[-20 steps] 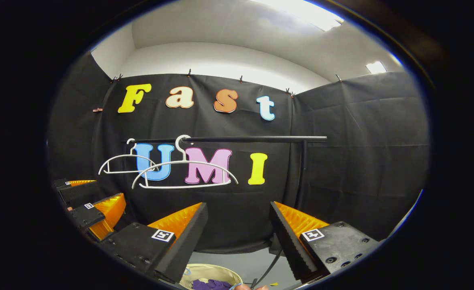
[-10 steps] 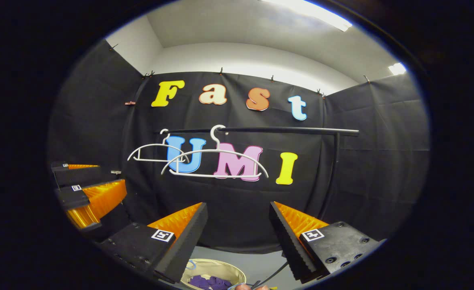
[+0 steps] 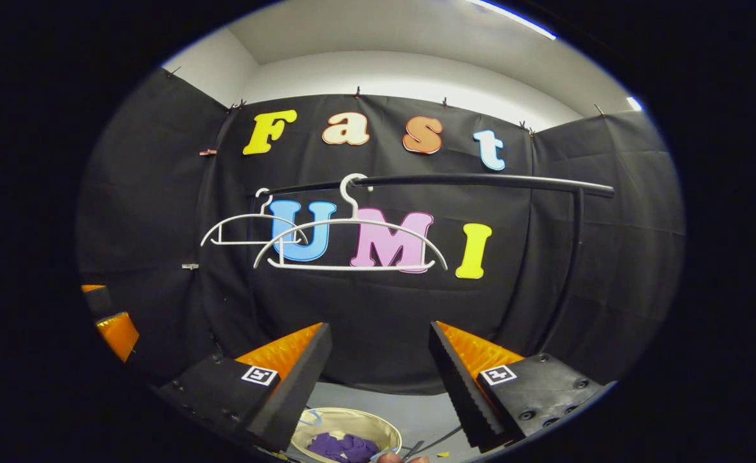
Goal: Grasp the clothes on the hanger with both hands and then place them into the laundry hamper below.
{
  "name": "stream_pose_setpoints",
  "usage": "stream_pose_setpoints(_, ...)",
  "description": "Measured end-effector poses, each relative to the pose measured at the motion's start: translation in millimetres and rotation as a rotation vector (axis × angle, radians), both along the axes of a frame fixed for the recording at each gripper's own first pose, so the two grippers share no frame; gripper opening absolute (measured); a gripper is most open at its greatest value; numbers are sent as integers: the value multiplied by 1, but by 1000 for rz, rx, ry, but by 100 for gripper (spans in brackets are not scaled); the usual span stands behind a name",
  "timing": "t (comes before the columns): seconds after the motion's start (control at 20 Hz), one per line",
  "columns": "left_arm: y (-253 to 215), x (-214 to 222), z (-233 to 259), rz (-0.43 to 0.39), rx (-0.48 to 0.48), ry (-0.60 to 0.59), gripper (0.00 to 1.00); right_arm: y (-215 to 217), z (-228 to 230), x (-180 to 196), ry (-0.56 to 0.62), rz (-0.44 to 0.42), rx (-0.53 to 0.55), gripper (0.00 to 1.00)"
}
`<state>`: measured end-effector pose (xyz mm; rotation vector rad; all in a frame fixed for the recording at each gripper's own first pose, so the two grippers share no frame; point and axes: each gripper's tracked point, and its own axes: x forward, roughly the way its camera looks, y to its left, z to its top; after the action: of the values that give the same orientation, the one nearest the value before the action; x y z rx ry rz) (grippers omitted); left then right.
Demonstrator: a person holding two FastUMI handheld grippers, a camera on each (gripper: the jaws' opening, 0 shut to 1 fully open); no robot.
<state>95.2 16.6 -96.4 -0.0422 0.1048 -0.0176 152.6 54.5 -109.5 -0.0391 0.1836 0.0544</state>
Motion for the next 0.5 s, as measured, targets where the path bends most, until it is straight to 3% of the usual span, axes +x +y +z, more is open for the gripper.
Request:
stream_pose_setpoints(0.25,-4,-8,-6,-18,1,6,99,31,-4,-9,7,83,-20,98)
stream_pose_setpoints(0.5,-22,-17,-16,-43,11,22,99,41,-12,-15,30,112,-22,98)
